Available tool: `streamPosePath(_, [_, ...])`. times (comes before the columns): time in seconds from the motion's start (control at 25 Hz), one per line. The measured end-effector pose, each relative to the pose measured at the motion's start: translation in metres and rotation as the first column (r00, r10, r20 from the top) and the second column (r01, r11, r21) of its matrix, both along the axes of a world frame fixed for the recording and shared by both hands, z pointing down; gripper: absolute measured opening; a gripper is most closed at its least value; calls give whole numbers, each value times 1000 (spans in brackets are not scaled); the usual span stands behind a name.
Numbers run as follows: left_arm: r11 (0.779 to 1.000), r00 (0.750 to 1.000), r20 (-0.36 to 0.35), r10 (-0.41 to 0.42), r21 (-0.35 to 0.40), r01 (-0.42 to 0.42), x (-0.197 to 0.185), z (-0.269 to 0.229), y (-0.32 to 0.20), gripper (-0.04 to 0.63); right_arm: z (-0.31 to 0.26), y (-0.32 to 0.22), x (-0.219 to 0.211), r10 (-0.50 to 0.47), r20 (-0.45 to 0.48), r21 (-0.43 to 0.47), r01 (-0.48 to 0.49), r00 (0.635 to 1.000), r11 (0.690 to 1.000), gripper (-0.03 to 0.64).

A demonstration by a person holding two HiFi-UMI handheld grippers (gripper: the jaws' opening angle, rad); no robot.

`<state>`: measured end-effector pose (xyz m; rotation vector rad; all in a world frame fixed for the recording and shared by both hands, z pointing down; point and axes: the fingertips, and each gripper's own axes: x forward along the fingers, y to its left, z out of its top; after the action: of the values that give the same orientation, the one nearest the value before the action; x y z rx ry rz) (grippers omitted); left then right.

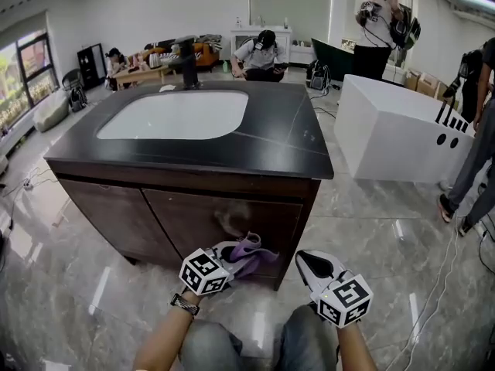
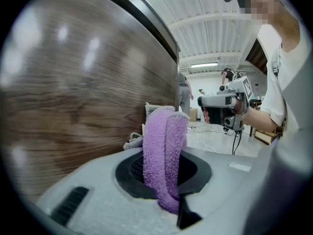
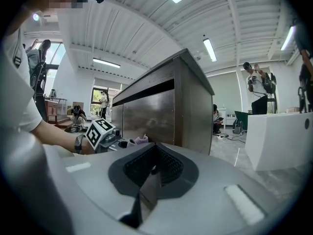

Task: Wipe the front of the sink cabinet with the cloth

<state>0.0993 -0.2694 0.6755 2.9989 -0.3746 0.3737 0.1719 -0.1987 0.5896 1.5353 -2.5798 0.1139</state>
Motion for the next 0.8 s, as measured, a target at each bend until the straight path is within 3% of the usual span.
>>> streamPosePath(0.32, [993, 993, -24, -115, 14, 115, -63, -7, -25, 52, 1, -19, -34, -62, -4, 2, 62, 998, 998, 6])
streamPosePath(0.6, [972, 972, -20, -234, 0, 234, -124, 7, -46, 55, 10, -33, -69, -128, -6, -4, 128, 992, 992, 6])
streamPosePath(0.8, [932, 931, -93, -354, -114, 343, -186, 29, -70, 74, 17, -48, -98, -182, -6, 6, 182, 983, 983, 6])
